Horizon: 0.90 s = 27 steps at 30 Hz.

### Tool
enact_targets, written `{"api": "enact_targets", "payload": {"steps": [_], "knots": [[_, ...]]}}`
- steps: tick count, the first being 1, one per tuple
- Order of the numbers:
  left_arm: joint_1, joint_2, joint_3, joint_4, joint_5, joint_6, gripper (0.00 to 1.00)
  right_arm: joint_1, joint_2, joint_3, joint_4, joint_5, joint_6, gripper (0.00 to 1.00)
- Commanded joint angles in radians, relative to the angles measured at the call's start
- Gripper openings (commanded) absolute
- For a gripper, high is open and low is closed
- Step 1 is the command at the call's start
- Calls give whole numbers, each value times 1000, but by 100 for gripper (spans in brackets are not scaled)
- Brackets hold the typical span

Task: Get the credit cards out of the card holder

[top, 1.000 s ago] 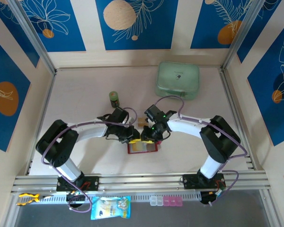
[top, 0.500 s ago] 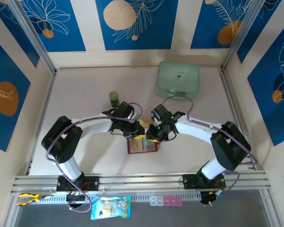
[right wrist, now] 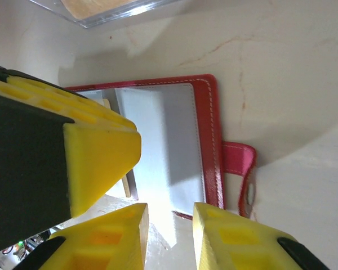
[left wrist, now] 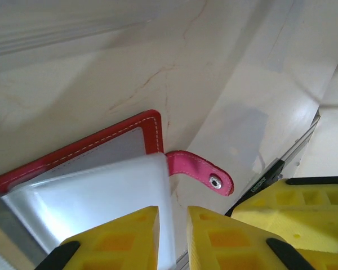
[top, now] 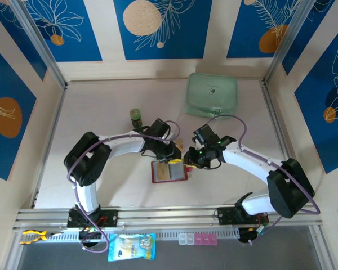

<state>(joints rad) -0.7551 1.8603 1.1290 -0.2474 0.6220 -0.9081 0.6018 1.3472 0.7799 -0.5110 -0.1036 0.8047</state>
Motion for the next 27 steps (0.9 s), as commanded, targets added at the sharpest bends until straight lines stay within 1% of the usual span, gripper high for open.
{"api": "enact_targets", "payload": {"steps": [1,8,14,18,27], "knots": [[-16,30,43,-27,32,14,21,-11,-41,-22,-31,0,1,28],[-20,39,76,-57,27,31,20,-14,-58,-40,-10,-17,11,28],[-18,13,70,-83,17,51,20,-11,-22,-31,18,-37,18,28],[-6,-35,22,-95,-5,63,20,-2,18,-18,52,-60,26,28],[47,-157,-141,-31,-26,42,20,55,131,73,46,-66,25,27]]}}
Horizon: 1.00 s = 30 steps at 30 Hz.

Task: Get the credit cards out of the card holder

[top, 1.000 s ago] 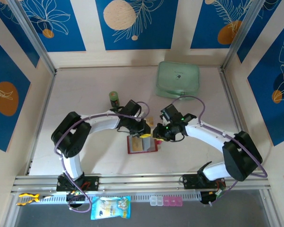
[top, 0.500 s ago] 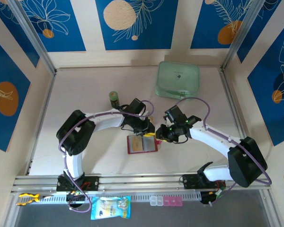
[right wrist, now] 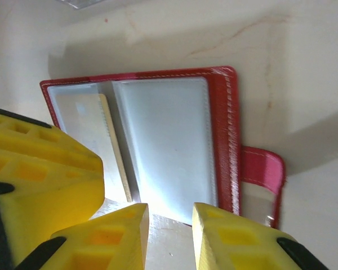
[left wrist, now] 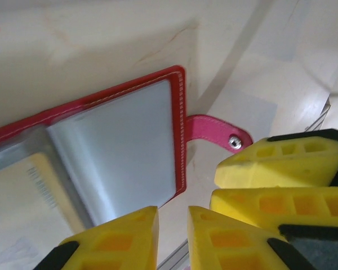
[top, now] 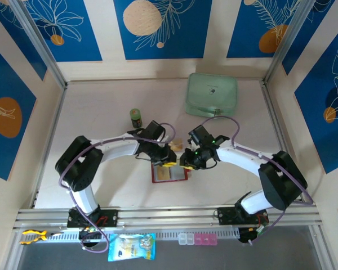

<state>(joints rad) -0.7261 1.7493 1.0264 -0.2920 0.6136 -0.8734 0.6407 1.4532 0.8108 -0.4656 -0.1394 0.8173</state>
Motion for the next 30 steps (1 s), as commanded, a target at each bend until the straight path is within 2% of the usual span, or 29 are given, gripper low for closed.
{"api": "enact_targets", "payload": {"steps": [1,14,18,24,30], "knots": [[23,-61,-59,19,-22,5,20,24,41,53,3,-34,16,27],[107,-217,-275,76,-47,-8,18,110,220,187,7,-63,18,26],[116,-228,-328,145,-31,-43,17,122,251,208,6,-70,17,26],[117,-205,-336,161,-17,-40,12,131,276,218,18,-85,9,26],[117,-184,-322,91,-45,-8,9,136,291,227,20,-89,6,25]]}}
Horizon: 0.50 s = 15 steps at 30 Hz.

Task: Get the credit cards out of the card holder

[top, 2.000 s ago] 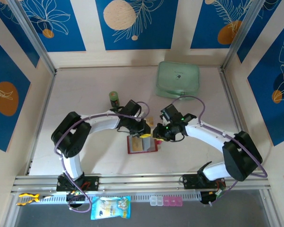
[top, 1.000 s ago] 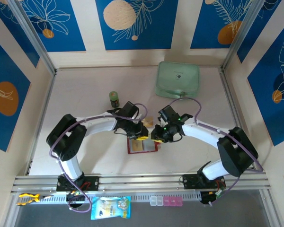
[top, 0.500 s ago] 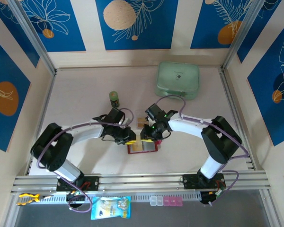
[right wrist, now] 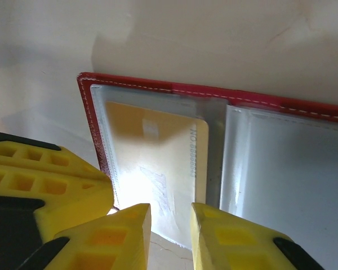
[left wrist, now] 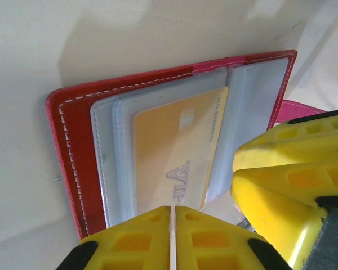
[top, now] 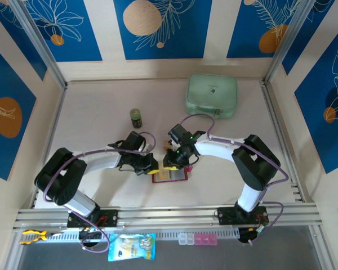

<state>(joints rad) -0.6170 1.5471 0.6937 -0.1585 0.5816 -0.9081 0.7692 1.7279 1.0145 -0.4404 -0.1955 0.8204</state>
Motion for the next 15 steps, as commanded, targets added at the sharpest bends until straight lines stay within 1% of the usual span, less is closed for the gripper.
{"api": "enact_targets", "payload": {"steps": [1,11,15], "knots": [[7,18,12,-51,-18,32,8,7,21,23,-4,-35,2,25],[7,19,10,-64,-29,41,6,8,60,44,-16,-48,-3,23],[8,19,13,-81,-41,50,6,8,69,47,-39,-29,-2,24]]}}
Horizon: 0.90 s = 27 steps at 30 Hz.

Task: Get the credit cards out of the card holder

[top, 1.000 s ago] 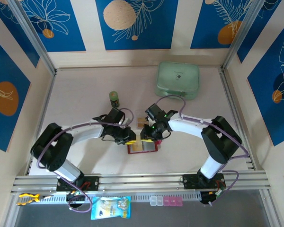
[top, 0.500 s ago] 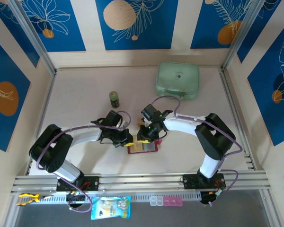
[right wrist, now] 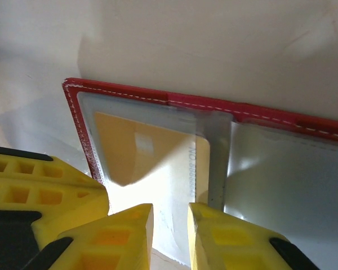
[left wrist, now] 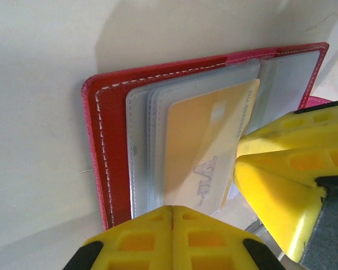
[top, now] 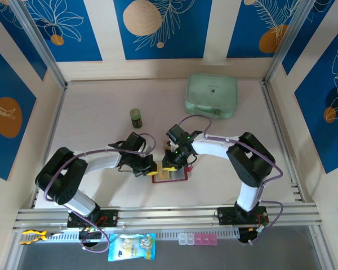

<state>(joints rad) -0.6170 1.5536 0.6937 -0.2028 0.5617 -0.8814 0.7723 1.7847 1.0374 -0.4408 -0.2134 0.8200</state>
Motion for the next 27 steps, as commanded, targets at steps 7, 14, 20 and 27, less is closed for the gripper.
{"api": "enact_targets", "payload": {"steps": [7,14,20,27], "knots": [[7,17,21,-56,-29,33,5,5,11,30,-73,22,-4,24],[9,26,20,-56,-29,33,5,5,10,29,-82,36,-7,24],[9,31,18,-58,-32,35,5,4,-3,30,-87,56,-19,24],[8,31,26,-64,-32,38,5,4,-15,33,-103,88,-41,24]]}}
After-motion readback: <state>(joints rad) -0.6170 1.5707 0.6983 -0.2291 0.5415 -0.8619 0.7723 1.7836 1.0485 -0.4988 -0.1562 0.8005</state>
